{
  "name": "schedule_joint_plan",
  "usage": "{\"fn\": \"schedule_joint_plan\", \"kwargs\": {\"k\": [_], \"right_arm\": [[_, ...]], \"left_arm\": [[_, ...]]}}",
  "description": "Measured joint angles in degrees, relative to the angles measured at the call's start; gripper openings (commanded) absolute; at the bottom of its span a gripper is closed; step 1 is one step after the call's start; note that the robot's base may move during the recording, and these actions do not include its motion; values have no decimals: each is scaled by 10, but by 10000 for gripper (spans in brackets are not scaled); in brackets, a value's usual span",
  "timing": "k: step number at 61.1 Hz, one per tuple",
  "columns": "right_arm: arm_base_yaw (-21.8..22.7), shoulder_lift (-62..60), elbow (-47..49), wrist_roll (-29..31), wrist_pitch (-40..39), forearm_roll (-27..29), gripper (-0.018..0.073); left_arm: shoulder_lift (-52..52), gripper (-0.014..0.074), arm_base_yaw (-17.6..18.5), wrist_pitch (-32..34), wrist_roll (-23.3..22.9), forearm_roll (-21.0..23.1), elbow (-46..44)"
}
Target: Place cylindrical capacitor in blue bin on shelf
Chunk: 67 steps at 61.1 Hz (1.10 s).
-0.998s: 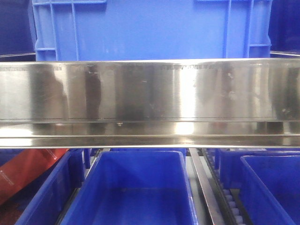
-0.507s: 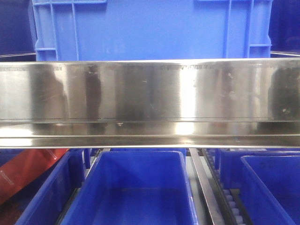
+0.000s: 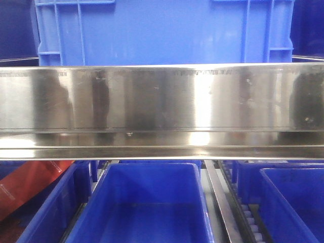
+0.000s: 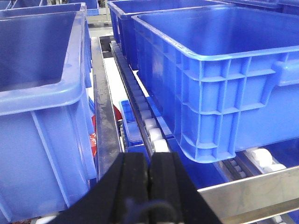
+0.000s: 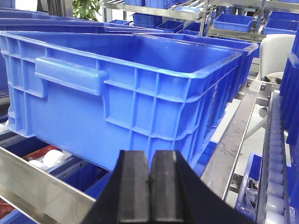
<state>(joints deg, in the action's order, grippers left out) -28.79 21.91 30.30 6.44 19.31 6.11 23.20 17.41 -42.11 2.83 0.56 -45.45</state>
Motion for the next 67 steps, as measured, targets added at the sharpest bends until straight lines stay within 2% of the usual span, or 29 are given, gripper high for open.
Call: {"fn": "schedule_joint_plan", "kwargs": {"k": [9,15,26,35,50,57,67], "right_arm": [[0,0,0,0,0,0,-162],[0,0,0,0,-1,0,-162],[0,0,0,0,-1,0,-162],[0,0,0,0,-1,0,-162],[0,0,0,0,-2,0,-162],[0,0,0,0,-4,0,-162],[0,0,0,0,-4,0,-162]], "left_arm": [[-7,-111,-8,5,0,0,10],[-30,-111,-36,26,0,0,43],[-116,-111,-100,120,0,0,165],[-189,-111,-129,211,0,2,276],[-228,-111,-135,350,0,2,438],[-228,-111,-135,385,0,3,453],[-229,-111,-135,402,0,3,455]]}}
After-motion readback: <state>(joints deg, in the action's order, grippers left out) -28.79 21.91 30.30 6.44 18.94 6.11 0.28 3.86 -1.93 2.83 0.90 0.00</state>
